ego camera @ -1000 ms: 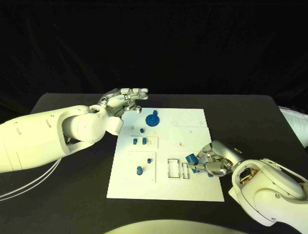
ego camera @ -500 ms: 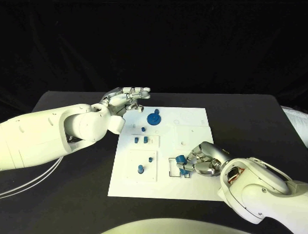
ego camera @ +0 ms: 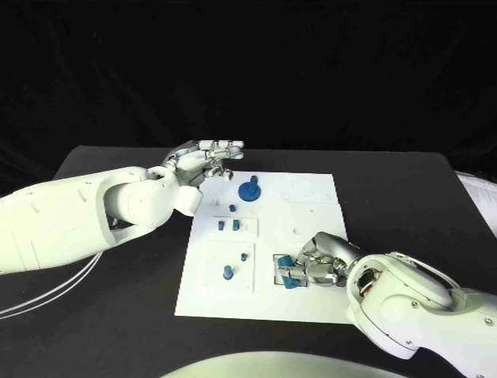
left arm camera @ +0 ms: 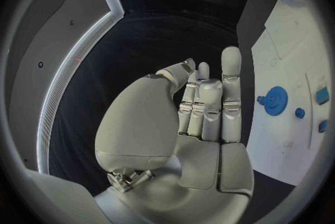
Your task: Assemble the parts on the task board
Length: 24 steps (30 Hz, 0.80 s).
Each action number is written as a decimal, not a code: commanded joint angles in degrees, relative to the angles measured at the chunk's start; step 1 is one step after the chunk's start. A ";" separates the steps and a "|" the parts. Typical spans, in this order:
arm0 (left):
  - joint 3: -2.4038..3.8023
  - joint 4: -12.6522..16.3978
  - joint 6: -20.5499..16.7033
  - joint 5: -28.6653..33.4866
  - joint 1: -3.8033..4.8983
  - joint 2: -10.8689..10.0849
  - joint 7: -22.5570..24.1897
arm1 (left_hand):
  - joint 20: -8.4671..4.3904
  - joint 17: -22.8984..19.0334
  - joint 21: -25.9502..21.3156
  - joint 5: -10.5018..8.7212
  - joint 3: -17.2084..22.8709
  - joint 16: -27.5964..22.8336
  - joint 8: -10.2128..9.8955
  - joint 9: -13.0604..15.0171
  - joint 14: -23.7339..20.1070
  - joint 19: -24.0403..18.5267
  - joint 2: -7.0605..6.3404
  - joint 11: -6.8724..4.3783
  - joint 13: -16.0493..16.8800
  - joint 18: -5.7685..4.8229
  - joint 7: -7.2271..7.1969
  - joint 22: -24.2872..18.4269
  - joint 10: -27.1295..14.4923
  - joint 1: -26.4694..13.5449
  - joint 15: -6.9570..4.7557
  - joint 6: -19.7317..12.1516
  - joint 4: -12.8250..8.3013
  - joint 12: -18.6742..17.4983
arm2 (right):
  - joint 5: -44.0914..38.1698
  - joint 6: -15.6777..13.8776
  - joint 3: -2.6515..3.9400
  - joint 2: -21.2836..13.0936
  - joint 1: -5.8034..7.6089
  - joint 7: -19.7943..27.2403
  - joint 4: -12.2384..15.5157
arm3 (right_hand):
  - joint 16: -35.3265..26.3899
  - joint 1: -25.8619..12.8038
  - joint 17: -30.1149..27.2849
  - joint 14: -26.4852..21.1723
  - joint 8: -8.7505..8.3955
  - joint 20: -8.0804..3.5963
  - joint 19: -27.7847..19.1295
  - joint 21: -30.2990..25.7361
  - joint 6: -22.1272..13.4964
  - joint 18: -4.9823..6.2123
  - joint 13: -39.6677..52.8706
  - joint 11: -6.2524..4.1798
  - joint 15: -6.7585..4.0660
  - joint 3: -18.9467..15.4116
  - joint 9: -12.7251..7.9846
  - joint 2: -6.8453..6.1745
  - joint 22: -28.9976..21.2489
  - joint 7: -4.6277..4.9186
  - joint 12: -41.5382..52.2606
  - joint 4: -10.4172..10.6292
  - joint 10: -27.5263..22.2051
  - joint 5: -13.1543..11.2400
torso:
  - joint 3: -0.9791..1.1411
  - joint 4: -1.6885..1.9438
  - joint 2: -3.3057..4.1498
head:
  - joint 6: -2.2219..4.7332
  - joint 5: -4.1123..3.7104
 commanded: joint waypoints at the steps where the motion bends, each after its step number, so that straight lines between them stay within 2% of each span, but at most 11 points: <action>1: 0.03 0.21 1.15 -0.18 0.03 0.02 0.20 | 0.14 -0.10 -0.19 0.02 -0.28 -0.19 -0.21 -0.01 -0.49 -0.33 0.47 0.06 0.07 0.80 0.07 -0.05 -0.50 0.07 -0.03 -0.21 -0.16 0.23 | -2.07 1.41 0.01 0.19 0.01 -1.50 -0.14 | 0.03 -1.78 10.86 5.09 0.27 -0.39 1.01 -0.10 1.20 -0.95 8.96 -3.23 -0.49 -1.11 0.42 0.10 1.47 -1.23 8.02 -0.10 3.38 -3.28 | -0.02 -0.02 -0.02 | -0.02 0.15; 4: 0.03 0.23 1.15 -0.18 0.03 0.00 0.20 | 0.14 -0.10 -0.19 0.02 -0.28 -0.19 -0.21 -0.01 -0.49 -0.33 0.47 0.06 0.07 0.80 0.07 -0.05 -0.50 0.07 -0.03 -0.21 -0.16 0.23 | -3.08 0.77 0.01 0.37 0.05 -1.65 -0.35 | -0.09 -5.06 10.69 5.05 0.26 -0.46 0.96 -0.24 0.94 -0.93 8.77 -3.19 -0.53 -2.85 1.10 -0.07 1.31 -1.28 7.52 -0.36 3.25 -10.92 | 0.00 -0.04 -0.05 | 0.00 0.20; 6: 0.03 0.23 1.15 -0.18 0.03 0.00 0.21 | 0.14 -0.14 -0.23 0.01 -0.34 -0.20 -0.22 -0.01 -0.50 -0.33 0.41 0.06 0.08 0.80 0.07 -0.08 -0.55 0.10 -0.03 -0.24 -0.24 0.29 | -3.59 0.48 0.01 0.46 0.07 -1.68 -0.43 | -0.18 -7.50 10.56 5.02 0.23 -0.45 0.88 -0.39 0.75 -0.89 8.62 -3.18 -0.49 -3.36 1.47 -1.28 1.11 -1.22 7.16 -0.10 3.12 -16.12 | -0.01 -0.01 -0.06 | 0.01 0.18; 7: 0.03 0.23 1.15 -0.18 0.03 -0.01 0.21 | 0.14 -0.14 -0.23 0.01 -0.34 -0.20 -0.22 -0.01 -0.50 -0.33 0.41 0.06 0.08 0.80 0.07 -0.08 -0.55 0.10 -0.03 -0.24 -0.24 0.29 | -3.93 0.35 0.01 0.50 0.08 -1.70 -0.45 | -0.27 -9.09 10.43 4.99 0.20 -0.41 0.80 -0.54 0.60 -0.84 8.49 -3.12 -0.46 -2.55 1.79 -2.45 0.91 -1.17 6.83 0.20 3.00 -18.72 | 0.00 -0.01 -0.05 | 0.02 0.17; 8: 0.03 0.24 1.15 -0.18 0.03 -0.02 0.21 | 0.14 -0.14 -0.23 0.01 -0.34 -0.20 -0.22 -0.01 -0.50 -0.33 0.41 0.06 0.08 0.80 0.07 -0.08 -0.55 0.10 -0.03 -0.24 -0.24 0.29 | -4.33 0.16 0.01 0.53 0.09 -1.72 -0.47 | -0.37 -11.02 10.30 4.96 0.16 -0.35 0.73 -0.68 0.42 -0.81 8.30 -3.02 -0.48 -1.21 2.13 -4.51 0.74 -1.14 6.43 0.31 2.85 -20.38 | 0.01 -0.01 -0.05 | 0.03 0.18; 10: 0.03 0.24 1.14 -0.18 0.03 -0.04 0.22 | 0.14 -0.14 -0.23 0.01 -0.34 -0.20 -0.22 -0.01 -0.50 -0.33 0.41 0.06 0.08 0.80 0.07 -0.08 -0.55 0.10 -0.03 -0.24 -0.24 0.29 | -4.71 -0.13 0.01 0.54 0.10 -1.68 -0.49 | -0.48 -13.49 10.14 4.93 0.12 -0.35 0.67 -0.83 0.23 -0.77 8.14 -3.04 -0.44 0.59 2.54 -7.23 0.56 -1.11 6.02 0.34 2.71 -20.41 | 0.01 -0.05 -0.03 | 0.06 0.26; 13: 0.03 0.25 1.14 -0.18 0.03 -0.08 0.24 | 0.14 -0.14 -0.23 0.01 -0.34 -0.20 -0.22 -0.01 -0.50 -0.33 0.41 0.06 0.08 0.80 0.07 -0.08 -0.55 0.10 -0.03 -0.24 -0.24 0.29 | -5.41 -0.55 0.01 0.48 0.11 -1.60 -0.41 | -0.52 -14.80 10.10 4.92 0.11 -0.37 0.64 -0.92 0.11 -0.75 8.00 -3.05 -0.43 1.76 2.83 -8.44 0.46 -1.10 5.70 0.30 2.61 -20.58 | 0.01 -0.05 -0.03 | 0.06 0.26; 16: 0.03 0.27 1.14 -0.18 0.03 -0.12 0.23 | 0.14 -0.14 -0.23 0.01 -0.34 -0.20 -0.22 -0.01 -0.50 -0.33 0.41 0.06 0.08 0.80 0.07 -0.08 -0.55 0.10 -0.03 -0.24 -0.24 0.29 | -5.86 -0.77 0.01 0.30 0.11 -1.39 -0.22 | -0.54 -14.82 10.07 4.91 0.11 -0.38 0.64 -0.94 0.07 -0.75 7.92 -3.08 -0.41 2.54 3.03 -8.29 0.46 -1.08 5.51 0.30 2.56 -20.52 | 0.04 -0.09 -0.02 | 0.01 0.26; 18: 0.03 0.28 1.16 -0.18 0.03 -0.16 0.23 | 0.14 -0.14 -0.23 0.01 -0.34 -0.20 -0.22 -0.01 -0.50 -0.33 0.41 0.06 0.08 0.80 0.07 -0.08 -0.55 0.10 -0.03 -0.24 -0.24 0.29 | -6.11 -0.85 0.02 0.08 0.11 -0.90 0.01 | -0.52 -13.59 10.12 4.93 0.14 -0.35 0.66 -0.93 0.07 -0.75 7.98 -3.07 -0.40 3.55 3.28 -7.57 0.49 -1.08 5.49 0.17 2.60 -20.33 | 0.06 -0.08 -0.01 | -0.01 0.26; 22: 0.03 0.28 1.17 -0.18 0.03 -0.25 0.23 | 0.14 -0.14 -0.23 0.01 -0.34 -0.20 -0.22 -0.01 -0.50 -0.33 0.41 0.06 0.08 0.80 0.07 -0.08 -0.55 0.10 -0.03 -0.24 -0.24 0.29 | -6.75 -0.80 0.02 -0.48 0.09 0.28 0.76 | -0.43 -6.56 10.30 4.98 0.28 -0.37 0.77 -0.83 0.10 -0.79 8.34 -3.13 -0.43 5.30 4.13 -5.82 0.73 -1.17 5.66 -1.08 2.84 -17.95 | 0.10 -0.07 -0.02 | -0.01 0.32; 24: 0.03 0.26 1.18 -0.18 0.03 -0.28 0.23 | 0.14 -0.14 -0.23 0.01 -0.34 -0.20 -0.22 -0.01 -0.50 -0.33 0.41 0.06 0.08 0.80 0.07 -0.08 -0.55 0.10 -0.03 -0.24 -0.24 0.29 | -7.43 -0.47 0.03 -0.61 0.08 0.51 0.99 | -0.35 -2.62 10.43 5.01 0.45 -0.43 0.86 -0.71 0.31 -0.84 8.54 -3.25 -0.53 6.15 4.48 -5.33 0.95 -1.27 5.83 -2.87 2.96 -16.61 | 0.13 -0.10 -0.02 | -0.01 0.32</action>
